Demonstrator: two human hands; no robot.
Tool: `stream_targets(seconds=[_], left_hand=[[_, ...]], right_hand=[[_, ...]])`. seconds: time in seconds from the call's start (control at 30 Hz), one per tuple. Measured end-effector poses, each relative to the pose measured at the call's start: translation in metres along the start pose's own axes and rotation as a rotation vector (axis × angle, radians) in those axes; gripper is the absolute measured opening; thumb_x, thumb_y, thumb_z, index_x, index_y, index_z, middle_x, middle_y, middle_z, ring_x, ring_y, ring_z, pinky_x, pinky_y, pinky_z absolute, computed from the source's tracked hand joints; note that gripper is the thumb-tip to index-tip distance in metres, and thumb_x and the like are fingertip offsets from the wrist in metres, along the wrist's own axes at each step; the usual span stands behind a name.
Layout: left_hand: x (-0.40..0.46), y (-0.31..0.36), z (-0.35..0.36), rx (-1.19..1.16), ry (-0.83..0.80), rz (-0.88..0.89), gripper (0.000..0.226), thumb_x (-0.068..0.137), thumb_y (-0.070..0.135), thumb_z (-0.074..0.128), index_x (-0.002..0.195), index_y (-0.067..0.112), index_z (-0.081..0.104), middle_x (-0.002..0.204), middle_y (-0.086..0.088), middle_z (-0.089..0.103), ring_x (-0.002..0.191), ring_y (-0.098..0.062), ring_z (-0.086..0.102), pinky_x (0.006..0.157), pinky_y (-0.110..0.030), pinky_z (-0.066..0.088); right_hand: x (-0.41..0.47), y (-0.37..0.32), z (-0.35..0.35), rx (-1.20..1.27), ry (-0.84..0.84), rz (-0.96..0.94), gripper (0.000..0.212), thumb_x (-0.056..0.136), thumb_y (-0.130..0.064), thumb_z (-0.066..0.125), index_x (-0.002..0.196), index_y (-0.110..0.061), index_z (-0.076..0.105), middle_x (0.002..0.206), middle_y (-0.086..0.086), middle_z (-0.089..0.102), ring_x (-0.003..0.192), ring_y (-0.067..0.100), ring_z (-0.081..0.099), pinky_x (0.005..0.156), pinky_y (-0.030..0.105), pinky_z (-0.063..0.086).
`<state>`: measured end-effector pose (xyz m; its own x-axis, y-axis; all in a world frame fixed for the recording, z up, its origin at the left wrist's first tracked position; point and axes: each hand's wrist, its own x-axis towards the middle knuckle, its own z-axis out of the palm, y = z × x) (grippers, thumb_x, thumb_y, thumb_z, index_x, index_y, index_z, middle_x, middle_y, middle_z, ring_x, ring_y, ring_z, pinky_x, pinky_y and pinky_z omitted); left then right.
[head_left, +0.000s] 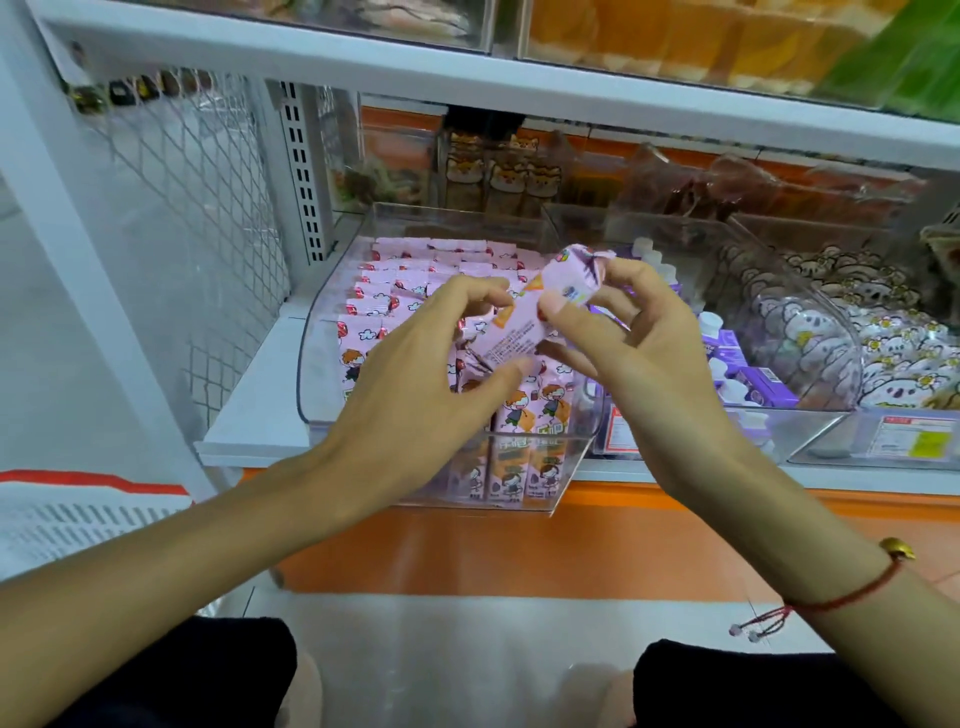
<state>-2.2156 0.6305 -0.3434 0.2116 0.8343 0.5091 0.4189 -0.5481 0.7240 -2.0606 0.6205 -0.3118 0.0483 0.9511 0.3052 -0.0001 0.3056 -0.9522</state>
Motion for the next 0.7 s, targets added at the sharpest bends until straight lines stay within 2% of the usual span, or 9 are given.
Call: stream_targets(seconds=[0.07, 0.13, 0.23, 0.3, 0.33, 0.4, 0.5, 0.6, 0.7], left_hand=[[0.0, 0.001, 0.0, 0.037, 0.042, 0.041, 0.042, 0.079, 0.043, 0.068, 0.116, 0.033, 0.051, 0.114, 0.022, 0.055, 0.108, 0.0, 0.053, 0.088, -0.025, 0.047], [0.001, 0.002, -0.002, 0.038, 0.073, 0.072, 0.034, 0.082, 0.037, 0.071, 0.111, 0.036, 0.053, 0.106, 0.023, 0.056, 0.101, -0.003, 0.055, 0.081, -0.02, 0.047], [0.005, 0.004, -0.006, -0.102, 0.042, 0.0, 0.028, 0.085, 0.034, 0.069, 0.109, 0.041, 0.056, 0.099, 0.026, 0.063, 0.09, -0.001, 0.062, 0.074, -0.013, 0.048], [0.009, 0.005, -0.009, -0.249, -0.008, -0.102, 0.027, 0.086, 0.033, 0.067, 0.113, 0.036, 0.063, 0.098, 0.02, 0.07, 0.082, 0.001, 0.066, 0.069, -0.012, 0.05], [0.01, 0.006, -0.011, -0.328, -0.044, -0.166, 0.025, 0.086, 0.036, 0.065, 0.111, 0.033, 0.067, 0.094, 0.016, 0.073, 0.079, 0.001, 0.067, 0.066, -0.012, 0.051], [0.011, 0.008, -0.013, -0.465, -0.138, -0.324, 0.025, 0.083, 0.045, 0.063, 0.096, 0.027, 0.076, 0.087, 0.011, 0.075, 0.073, 0.001, 0.068, 0.06, -0.013, 0.053], [0.012, 0.01, -0.015, -0.529, -0.236, -0.484, 0.023, 0.079, 0.05, 0.063, 0.075, 0.033, 0.079, 0.074, 0.009, 0.074, 0.06, 0.001, 0.066, 0.055, -0.013, 0.053], [0.013, 0.009, -0.016, -0.547, -0.252, -0.492, 0.023, 0.076, 0.049, 0.063, 0.067, 0.034, 0.078, 0.062, 0.012, 0.07, 0.052, 0.002, 0.063, 0.054, -0.013, 0.052], [0.013, 0.006, -0.017, -0.52, -0.25, -0.427, 0.022, 0.086, 0.04, 0.063, 0.085, 0.026, 0.079, 0.074, 0.013, 0.073, 0.063, 0.001, 0.066, 0.057, -0.012, 0.052]], right_hand=[[-0.002, 0.001, 0.002, -0.084, 0.017, -0.065, 0.027, 0.082, -0.011, 0.071, 0.101, -0.009, 0.051, 0.08, -0.01, 0.062, 0.077, 0.009, 0.066, 0.079, 0.029, 0.057], [-0.004, 0.0, 0.003, -0.166, 0.008, -0.11, 0.028, 0.08, -0.015, 0.073, 0.097, -0.013, 0.051, 0.078, -0.013, 0.058, 0.077, 0.006, 0.063, 0.077, 0.026, 0.056], [-0.003, -0.002, 0.002, -0.186, -0.044, -0.084, 0.03, 0.083, -0.019, 0.071, 0.11, -0.016, 0.056, 0.099, -0.006, 0.068, 0.09, 0.007, 0.066, 0.077, 0.023, 0.055], [-0.001, -0.004, 0.001, -0.189, -0.062, -0.034, 0.031, 0.086, -0.022, 0.066, 0.115, -0.017, 0.058, 0.103, -0.002, 0.069, 0.085, 0.006, 0.067, 0.072, 0.021, 0.055], [0.0, -0.004, 0.001, -0.189, -0.059, -0.001, 0.031, 0.087, -0.025, 0.065, 0.116, -0.017, 0.058, 0.098, -0.003, 0.069, 0.076, 0.005, 0.066, 0.068, 0.02, 0.054], [0.002, -0.002, 0.0, -0.18, -0.048, 0.081, 0.033, 0.088, -0.029, 0.064, 0.117, -0.016, 0.057, 0.075, -0.013, 0.067, 0.057, 0.002, 0.061, 0.06, 0.019, 0.053], [0.005, 0.003, 0.001, -0.12, -0.051, 0.184, 0.037, 0.088, -0.03, 0.063, 0.119, -0.011, 0.055, 0.05, -0.015, 0.057, 0.044, 0.002, 0.055, 0.05, 0.017, 0.051], [0.005, 0.006, 0.002, -0.094, -0.06, 0.199, 0.039, 0.089, -0.029, 0.063, 0.121, -0.01, 0.052, 0.049, -0.014, 0.056, 0.044, 0.002, 0.055, 0.048, 0.017, 0.049], [0.004, 0.007, 0.002, -0.115, -0.08, 0.168, 0.041, 0.089, -0.03, 0.061, 0.125, -0.016, 0.047, 0.055, -0.016, 0.056, 0.051, 0.001, 0.058, 0.055, 0.016, 0.051]])
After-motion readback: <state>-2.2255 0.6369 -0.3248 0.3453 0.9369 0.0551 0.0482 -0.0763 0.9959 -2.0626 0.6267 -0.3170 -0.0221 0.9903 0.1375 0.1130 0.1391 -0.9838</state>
